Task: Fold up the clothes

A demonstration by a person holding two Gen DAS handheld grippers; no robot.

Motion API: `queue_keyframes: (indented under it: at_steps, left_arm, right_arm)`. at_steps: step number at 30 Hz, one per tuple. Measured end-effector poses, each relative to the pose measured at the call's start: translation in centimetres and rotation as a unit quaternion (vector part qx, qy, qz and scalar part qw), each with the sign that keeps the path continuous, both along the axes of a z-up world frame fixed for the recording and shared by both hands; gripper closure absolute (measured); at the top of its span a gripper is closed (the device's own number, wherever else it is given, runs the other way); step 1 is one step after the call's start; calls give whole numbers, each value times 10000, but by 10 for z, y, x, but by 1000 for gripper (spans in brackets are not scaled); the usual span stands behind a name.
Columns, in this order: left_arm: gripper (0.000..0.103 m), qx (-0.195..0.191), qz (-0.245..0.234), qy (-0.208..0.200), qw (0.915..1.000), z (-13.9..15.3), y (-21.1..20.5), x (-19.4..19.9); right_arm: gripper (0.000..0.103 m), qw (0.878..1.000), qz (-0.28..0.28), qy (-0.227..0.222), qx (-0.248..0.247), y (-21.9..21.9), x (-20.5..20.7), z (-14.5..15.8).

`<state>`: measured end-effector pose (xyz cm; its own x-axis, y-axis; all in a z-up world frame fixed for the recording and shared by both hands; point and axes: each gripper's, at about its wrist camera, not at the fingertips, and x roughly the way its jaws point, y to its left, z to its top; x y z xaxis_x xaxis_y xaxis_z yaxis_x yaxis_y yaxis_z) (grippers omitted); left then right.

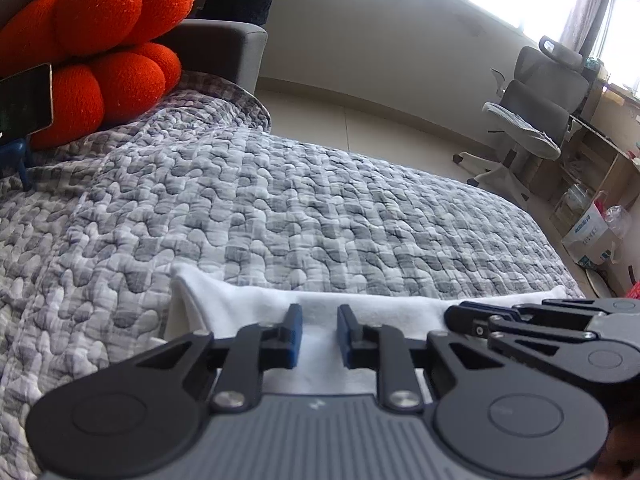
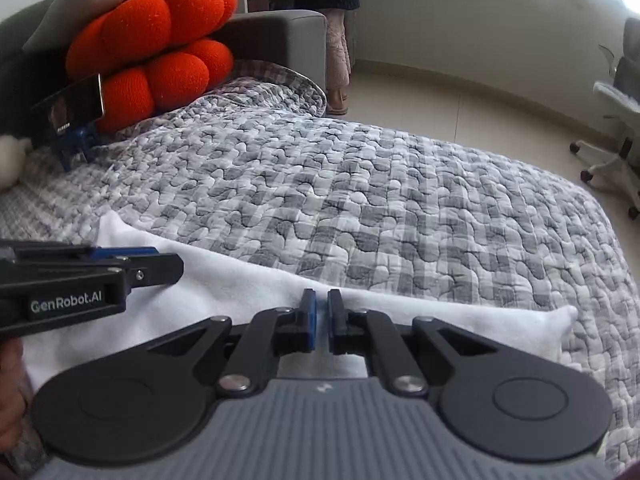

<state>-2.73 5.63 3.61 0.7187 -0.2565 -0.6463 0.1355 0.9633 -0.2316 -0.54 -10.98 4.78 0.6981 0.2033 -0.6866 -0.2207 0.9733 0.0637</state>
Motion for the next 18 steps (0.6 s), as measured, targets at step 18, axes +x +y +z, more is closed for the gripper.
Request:
queue_keyframes:
  at_steps: [18]
  left_arm:
    - [82, -26, -64, 40, 10000, 0, 1, 0]
  right_arm:
    - [92, 9967, 636, -371, -356, 35, -17, 0]
